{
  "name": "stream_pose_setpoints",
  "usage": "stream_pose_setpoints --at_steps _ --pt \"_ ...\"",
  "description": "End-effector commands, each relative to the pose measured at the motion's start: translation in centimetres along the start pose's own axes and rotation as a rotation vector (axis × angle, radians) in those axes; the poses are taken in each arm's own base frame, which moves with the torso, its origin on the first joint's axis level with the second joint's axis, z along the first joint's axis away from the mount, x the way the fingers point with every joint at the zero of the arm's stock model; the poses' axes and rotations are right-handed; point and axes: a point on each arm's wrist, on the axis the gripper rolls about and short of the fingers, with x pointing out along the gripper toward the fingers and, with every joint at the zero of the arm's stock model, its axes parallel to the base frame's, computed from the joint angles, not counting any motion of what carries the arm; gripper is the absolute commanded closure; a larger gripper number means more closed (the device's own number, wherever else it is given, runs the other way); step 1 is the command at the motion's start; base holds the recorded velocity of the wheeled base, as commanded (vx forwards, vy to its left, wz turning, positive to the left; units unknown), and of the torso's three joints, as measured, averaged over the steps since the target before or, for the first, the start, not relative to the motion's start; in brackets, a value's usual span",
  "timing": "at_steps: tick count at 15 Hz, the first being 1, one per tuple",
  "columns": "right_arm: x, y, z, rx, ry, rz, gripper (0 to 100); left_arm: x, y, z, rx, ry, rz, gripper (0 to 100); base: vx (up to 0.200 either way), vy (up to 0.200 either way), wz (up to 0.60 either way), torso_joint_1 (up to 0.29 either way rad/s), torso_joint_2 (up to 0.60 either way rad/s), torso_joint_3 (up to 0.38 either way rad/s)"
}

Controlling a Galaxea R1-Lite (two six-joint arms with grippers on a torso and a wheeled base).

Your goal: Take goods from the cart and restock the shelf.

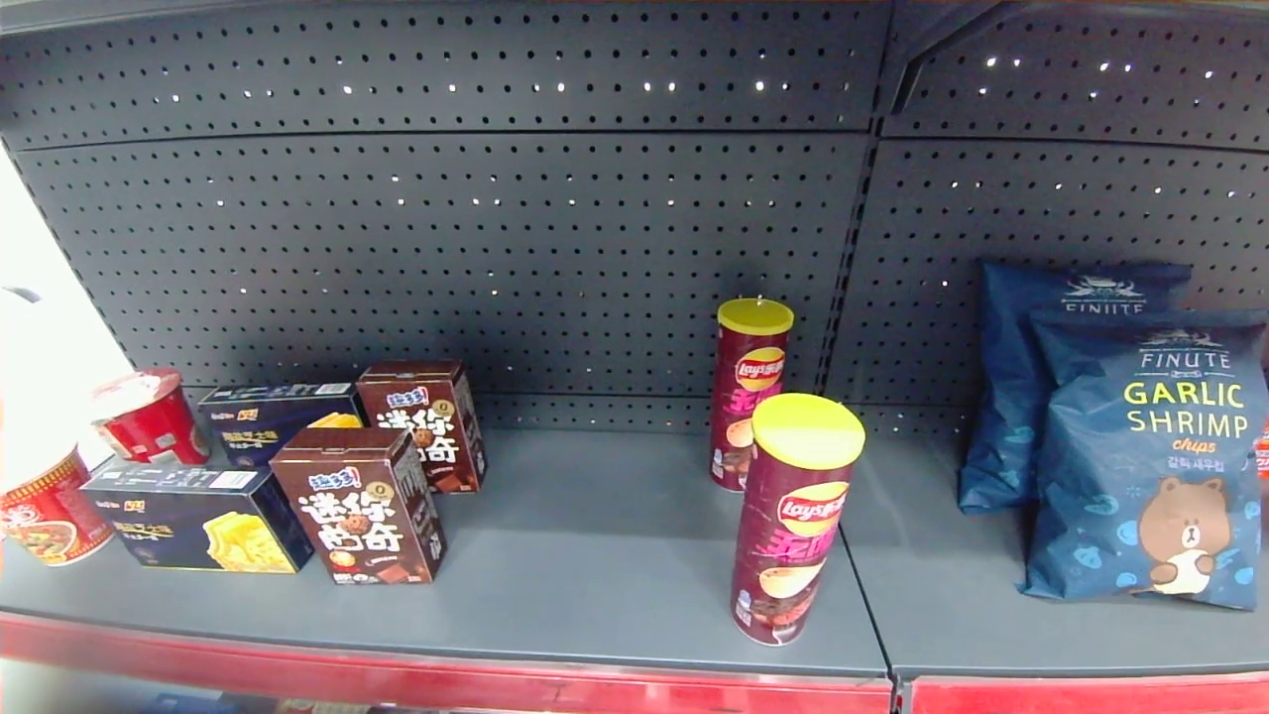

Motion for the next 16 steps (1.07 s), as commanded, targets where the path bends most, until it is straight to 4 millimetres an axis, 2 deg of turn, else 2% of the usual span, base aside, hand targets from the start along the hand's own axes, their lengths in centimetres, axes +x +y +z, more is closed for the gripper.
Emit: stream_pose_setpoints --at_steps 1,3,14,16 --pt "0.01 0.0 0.0 0.001 0.002 0.001 0 -0.01 0.0 0.0 0.0 -0.001 0.0 0 0.0 0.0 0.0 0.0 0.0 0.0" --pt "0.01 0.0 0.0 0.001 0.002 0.001 0 -0.01 0.0 0.0 0.0 -0.001 0.001 0 0.0 0.0 -0.6 0.005 0.0 0.005" --pt "0.01 0.0 0.0 0.001 0.002 0.001 0 -0.02 0.01 0.0 0.009 -0.003 0.007 0 0.0 0.0 0.0 0.0 0.0 0.0" --pt "0.01 0.0 0.0 0.001 0.002 0.001 0 -0.01 0.0 0.0 0.008 -0.001 0.0 0 0.0 -0.1 0.0 0.001 0.0 0.001"
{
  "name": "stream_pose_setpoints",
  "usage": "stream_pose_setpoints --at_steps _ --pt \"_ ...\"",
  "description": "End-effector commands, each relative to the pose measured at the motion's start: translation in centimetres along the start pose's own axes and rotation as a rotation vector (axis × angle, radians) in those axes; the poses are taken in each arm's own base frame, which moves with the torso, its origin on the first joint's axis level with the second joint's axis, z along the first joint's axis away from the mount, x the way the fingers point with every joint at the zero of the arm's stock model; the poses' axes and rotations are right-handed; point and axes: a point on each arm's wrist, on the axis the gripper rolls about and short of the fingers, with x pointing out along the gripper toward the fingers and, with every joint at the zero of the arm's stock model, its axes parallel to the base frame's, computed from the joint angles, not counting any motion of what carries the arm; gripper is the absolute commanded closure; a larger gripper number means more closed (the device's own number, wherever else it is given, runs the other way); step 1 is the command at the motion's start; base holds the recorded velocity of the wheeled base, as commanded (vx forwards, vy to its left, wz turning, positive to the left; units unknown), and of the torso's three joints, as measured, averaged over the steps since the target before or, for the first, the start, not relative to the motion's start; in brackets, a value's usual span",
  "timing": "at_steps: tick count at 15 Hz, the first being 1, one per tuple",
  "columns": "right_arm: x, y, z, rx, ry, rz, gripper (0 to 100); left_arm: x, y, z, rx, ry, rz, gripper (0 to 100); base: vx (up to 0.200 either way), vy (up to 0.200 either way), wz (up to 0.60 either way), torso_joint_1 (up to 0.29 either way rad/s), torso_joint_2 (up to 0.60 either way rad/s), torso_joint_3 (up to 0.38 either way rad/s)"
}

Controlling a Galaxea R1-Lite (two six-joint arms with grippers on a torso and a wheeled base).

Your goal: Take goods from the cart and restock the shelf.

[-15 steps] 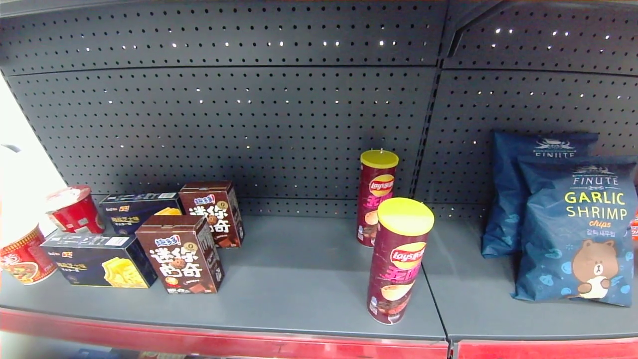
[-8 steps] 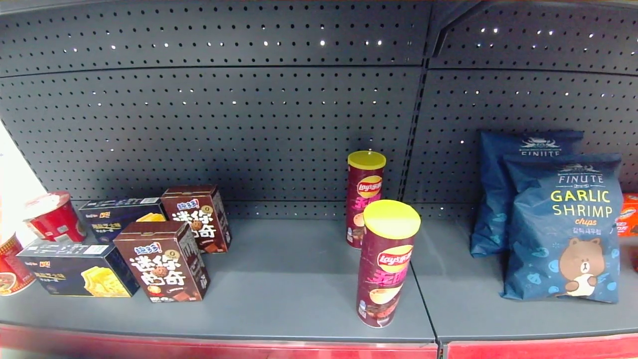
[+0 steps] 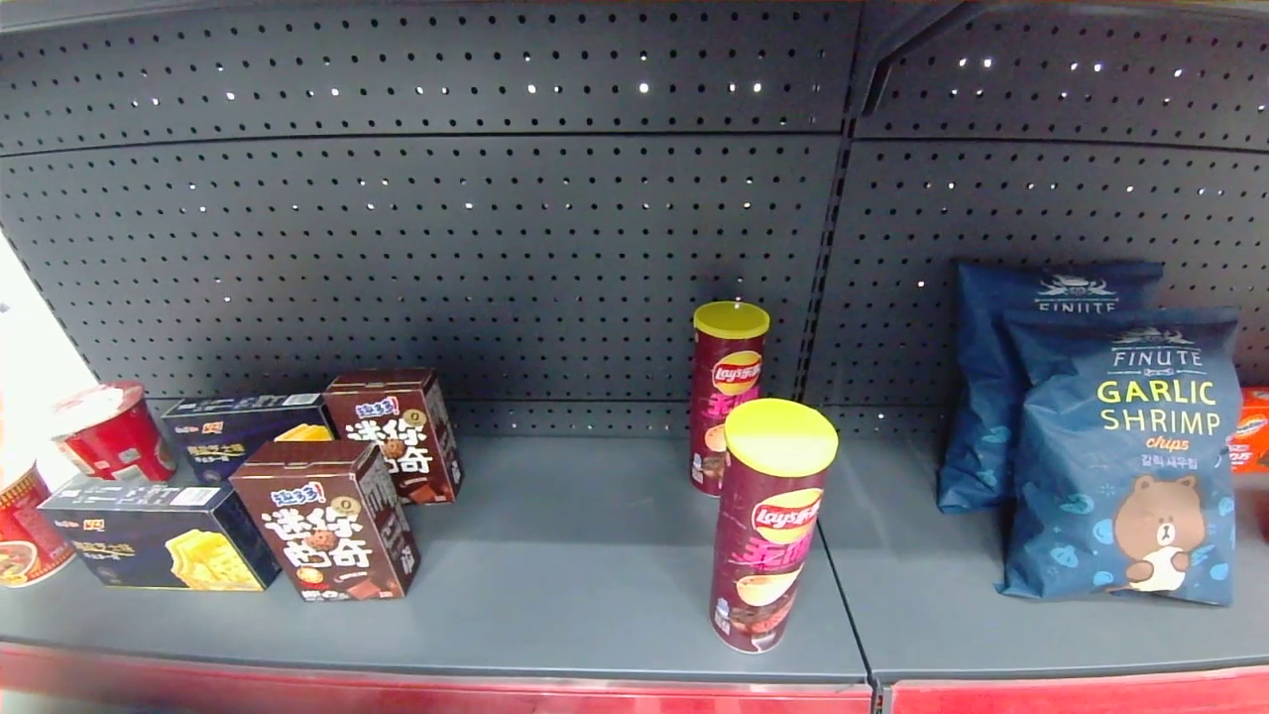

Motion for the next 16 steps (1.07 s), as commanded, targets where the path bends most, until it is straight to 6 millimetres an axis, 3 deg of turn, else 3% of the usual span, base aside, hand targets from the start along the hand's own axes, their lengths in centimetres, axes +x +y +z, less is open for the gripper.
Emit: stream_pose_setpoints --at_steps 1,8,11,16 --pt "0.01 0.0 0.01 -0.001 0.001 0.001 0 0.0 -0.01 0.0 -0.005 0.0 -0.003 0 0.0 0.0 0.0 0.0 0.0 0.0" --pt "0.01 0.0 0.02 0.0 0.0 0.001 0 -0.01 0.01 -0.01 0.002 -0.002 0.005 0 0.0 0.0 0.0 0.0 0.0 0.0" --pt "0.01 0.0 0.01 0.0 0.001 0.0 0 -0.01 0.0 -0.01 0.0 -0.002 0.003 0 0.0 -0.2 0.0 0.002 0.0 0.002" --pt "0.01 0.0 0.01 0.0 0.001 0.0 0 0.0 0.01 0.0 -0.006 0.0 0.008 0 0.0 0.0 0.0 0.0 0.0 0.0"
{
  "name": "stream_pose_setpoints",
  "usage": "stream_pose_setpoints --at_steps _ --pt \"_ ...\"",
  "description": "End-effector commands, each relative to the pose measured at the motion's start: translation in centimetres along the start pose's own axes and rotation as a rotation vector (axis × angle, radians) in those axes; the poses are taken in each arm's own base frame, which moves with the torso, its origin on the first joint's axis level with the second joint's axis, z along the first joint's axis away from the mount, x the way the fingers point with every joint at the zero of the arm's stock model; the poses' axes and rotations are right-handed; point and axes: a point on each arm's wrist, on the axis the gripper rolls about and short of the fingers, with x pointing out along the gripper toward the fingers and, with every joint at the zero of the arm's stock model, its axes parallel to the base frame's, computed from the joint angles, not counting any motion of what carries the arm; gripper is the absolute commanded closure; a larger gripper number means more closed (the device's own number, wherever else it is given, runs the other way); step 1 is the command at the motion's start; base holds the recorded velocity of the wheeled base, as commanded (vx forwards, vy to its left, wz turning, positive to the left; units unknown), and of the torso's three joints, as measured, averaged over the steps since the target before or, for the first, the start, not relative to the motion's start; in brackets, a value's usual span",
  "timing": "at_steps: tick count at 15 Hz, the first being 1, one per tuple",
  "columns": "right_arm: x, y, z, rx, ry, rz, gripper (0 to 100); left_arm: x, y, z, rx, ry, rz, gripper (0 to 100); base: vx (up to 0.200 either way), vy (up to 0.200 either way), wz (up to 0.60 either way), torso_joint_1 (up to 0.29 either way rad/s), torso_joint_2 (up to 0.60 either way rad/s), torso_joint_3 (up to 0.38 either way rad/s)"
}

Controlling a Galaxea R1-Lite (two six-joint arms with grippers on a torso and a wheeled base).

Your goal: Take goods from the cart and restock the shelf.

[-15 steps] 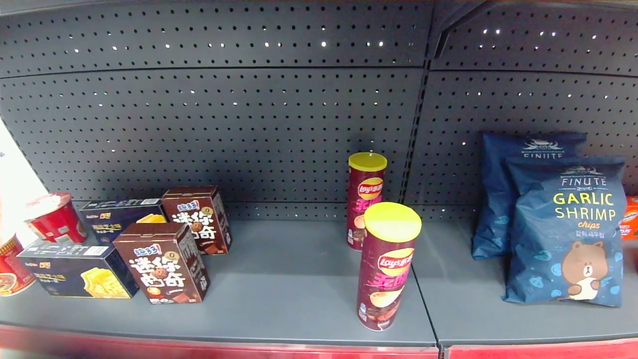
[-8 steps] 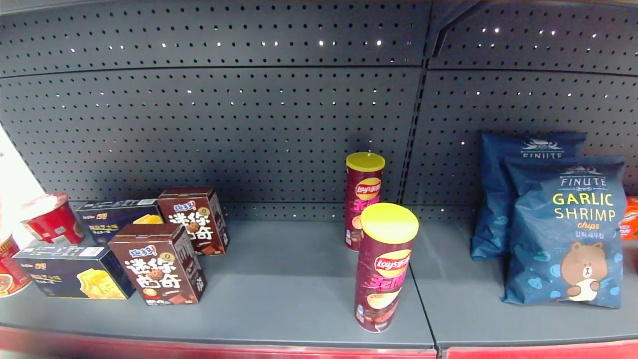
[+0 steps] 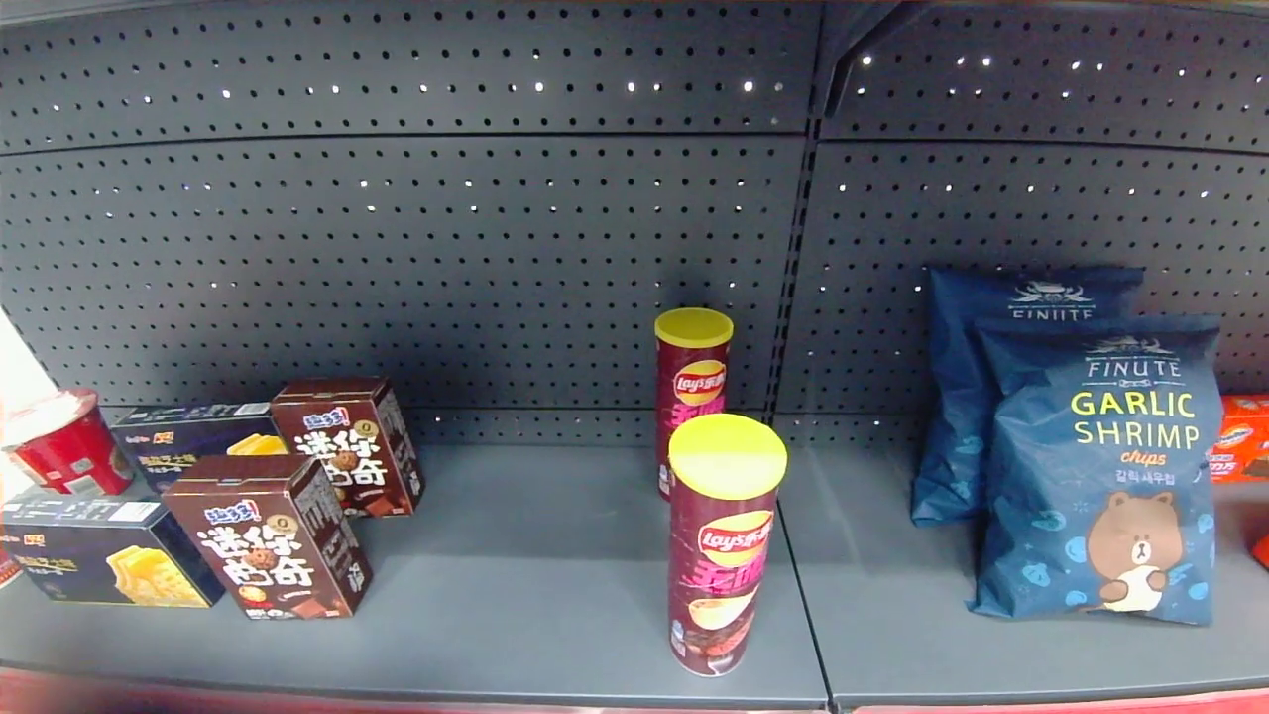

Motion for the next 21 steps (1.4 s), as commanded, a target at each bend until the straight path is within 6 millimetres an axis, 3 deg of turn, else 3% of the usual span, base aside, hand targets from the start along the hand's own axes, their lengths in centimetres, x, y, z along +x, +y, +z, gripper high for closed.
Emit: stream_pose_setpoints --at_steps 1,7,10,21 --pt "0.01 -0.01 0.0 0.0 0.002 0.002 0 0.0 -0.01 0.01 0.001 -0.001 0.002 0 0.0 0.0 0.0 0.0 0.0 0.0" --pt "0.01 -0.01 -0.02 0.0 0.003 0.002 0 0.0 0.0 0.01 -0.001 -0.001 0.005 0 0.0 0.0 0.0 0.0 0.0 0.0" --pt "0.01 0.0 -0.02 0.0 0.003 0.001 0 -0.01 -0.01 0.0 -0.005 -0.003 0.0 0 -0.2 0.0 0.0 0.006 0.0 -0.002" --pt "0.01 -0.01 -0.02 0.0 0.003 0.002 0 0.0 -0.01 0.01 -0.009 -0.001 0.002 0 0.0 0.0 0.0 0.0 0.0 0.0"
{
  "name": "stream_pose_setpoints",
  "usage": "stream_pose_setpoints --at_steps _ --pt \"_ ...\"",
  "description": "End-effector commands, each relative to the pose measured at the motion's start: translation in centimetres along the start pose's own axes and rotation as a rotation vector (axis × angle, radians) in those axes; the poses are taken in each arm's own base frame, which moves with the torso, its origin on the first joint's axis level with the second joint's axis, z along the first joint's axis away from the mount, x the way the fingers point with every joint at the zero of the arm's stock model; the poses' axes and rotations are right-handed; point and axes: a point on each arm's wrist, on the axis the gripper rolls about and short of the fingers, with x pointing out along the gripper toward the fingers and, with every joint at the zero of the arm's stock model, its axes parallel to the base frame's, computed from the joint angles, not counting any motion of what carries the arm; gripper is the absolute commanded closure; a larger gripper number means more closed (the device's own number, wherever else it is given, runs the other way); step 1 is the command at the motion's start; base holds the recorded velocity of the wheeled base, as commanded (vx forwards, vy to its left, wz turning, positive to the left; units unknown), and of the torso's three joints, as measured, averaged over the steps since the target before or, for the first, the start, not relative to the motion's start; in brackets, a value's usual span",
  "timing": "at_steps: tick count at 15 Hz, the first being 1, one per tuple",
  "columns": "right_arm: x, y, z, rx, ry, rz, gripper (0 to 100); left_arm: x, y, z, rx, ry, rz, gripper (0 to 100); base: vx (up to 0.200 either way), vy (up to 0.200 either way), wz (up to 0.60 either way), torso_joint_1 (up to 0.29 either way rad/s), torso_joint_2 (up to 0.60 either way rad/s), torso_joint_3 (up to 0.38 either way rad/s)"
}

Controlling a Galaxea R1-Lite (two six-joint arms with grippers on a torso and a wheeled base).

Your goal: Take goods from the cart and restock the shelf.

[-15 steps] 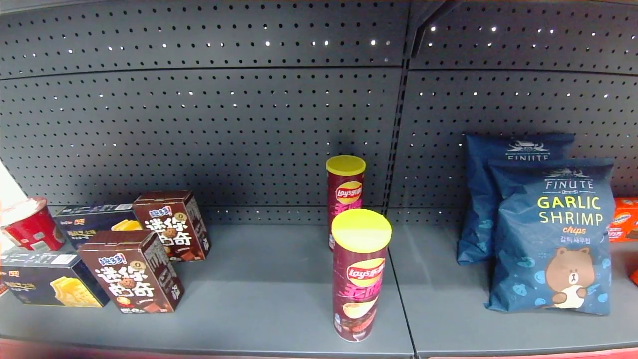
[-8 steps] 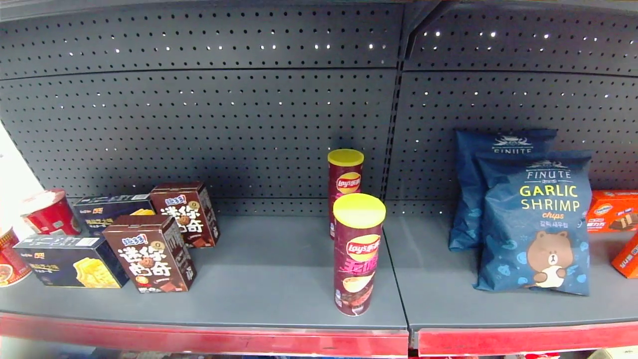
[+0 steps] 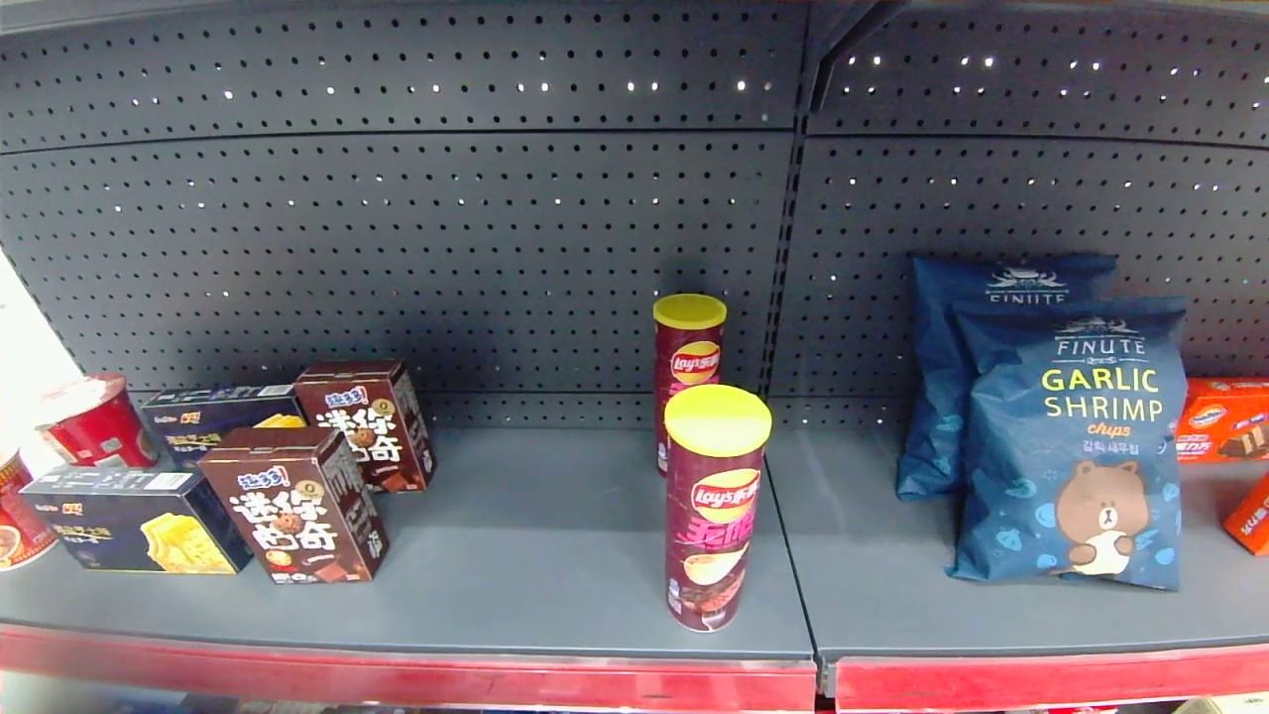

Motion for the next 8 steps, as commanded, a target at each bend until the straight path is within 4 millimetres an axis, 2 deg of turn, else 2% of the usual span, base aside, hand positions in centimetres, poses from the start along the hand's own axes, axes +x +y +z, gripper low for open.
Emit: stream_pose_setpoints --at_steps 1,8 --pt "0.01 0.0 0.01 -0.002 0.001 0.002 0 0.0 0.0 0.0 0.001 -0.001 0.0 0 0.0 0.0 0.0 0.0 0.0 0.0" --pt "0.01 0.0 0.0 -0.001 0.002 0.002 0 0.0 0.0 0.0 0.001 -0.001 0.0 0 0.0 0.0 0.0 0.0 0.0 0.0"
